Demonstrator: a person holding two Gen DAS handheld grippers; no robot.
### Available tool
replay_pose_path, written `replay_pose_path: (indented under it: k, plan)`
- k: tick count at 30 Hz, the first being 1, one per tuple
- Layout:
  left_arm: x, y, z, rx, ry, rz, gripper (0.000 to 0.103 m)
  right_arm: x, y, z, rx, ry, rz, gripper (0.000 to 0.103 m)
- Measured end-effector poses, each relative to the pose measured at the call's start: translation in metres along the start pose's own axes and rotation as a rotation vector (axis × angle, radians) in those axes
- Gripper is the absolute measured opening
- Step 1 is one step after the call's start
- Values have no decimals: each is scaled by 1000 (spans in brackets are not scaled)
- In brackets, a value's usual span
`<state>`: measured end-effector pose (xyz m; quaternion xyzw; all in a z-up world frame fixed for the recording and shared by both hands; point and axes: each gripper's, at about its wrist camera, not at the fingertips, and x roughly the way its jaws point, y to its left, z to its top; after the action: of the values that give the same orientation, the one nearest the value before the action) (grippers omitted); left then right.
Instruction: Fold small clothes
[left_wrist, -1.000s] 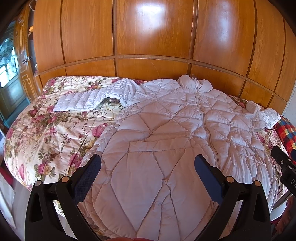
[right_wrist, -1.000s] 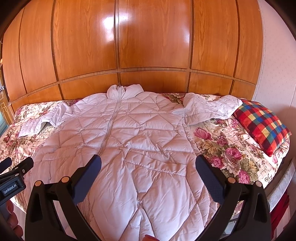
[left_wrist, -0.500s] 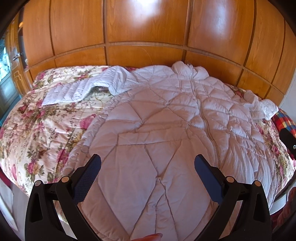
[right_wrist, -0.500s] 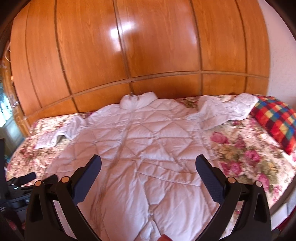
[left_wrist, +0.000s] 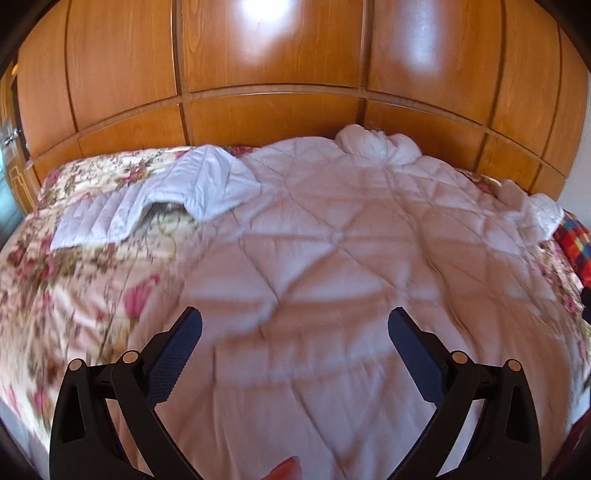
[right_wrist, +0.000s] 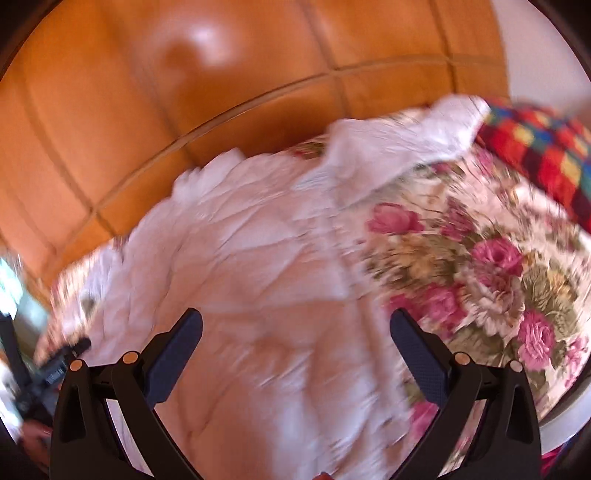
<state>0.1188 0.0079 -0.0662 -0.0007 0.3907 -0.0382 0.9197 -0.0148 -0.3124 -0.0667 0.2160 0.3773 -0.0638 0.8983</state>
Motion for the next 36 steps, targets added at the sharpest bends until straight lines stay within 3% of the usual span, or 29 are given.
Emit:
replay_pose_path:
  k: [3,7,12,18,21,25,30,33,35,36]
  plan:
    - [23,20,19,-77,-3,-19,100,10,-43,27,120,-12,3,98]
    - [50,41,37,-134,-37,16,100,26,-90,62,202,-40,-32,73]
    - [73,66,34,-255,-24,-35,100,62,-147,99,349,-38,-3,67]
    - [77,62,19,-242,-47,-32,100,96,-214,141,530,-96,-37,64]
    - [86,65,16,-261,-9,-45,100,105,-239,157,593,-146,-54,61]
    - [97,73,14,-296,30,-90,100,119,-264,173,638,-190,-50,56]
    - [101,66,14,-268,50,-64,100,129,-273,188,643,-227,-54,56]
    - [103,64,15,-256,60,-54,100,141,-278,201,634,-227,-48,44]
    - [104,65,14,-257,58,-58,100,153,-278,207,655,-220,-28,31]
    - [104,66,14,-261,57,-61,100,156,-279,208,671,-216,-16,18]
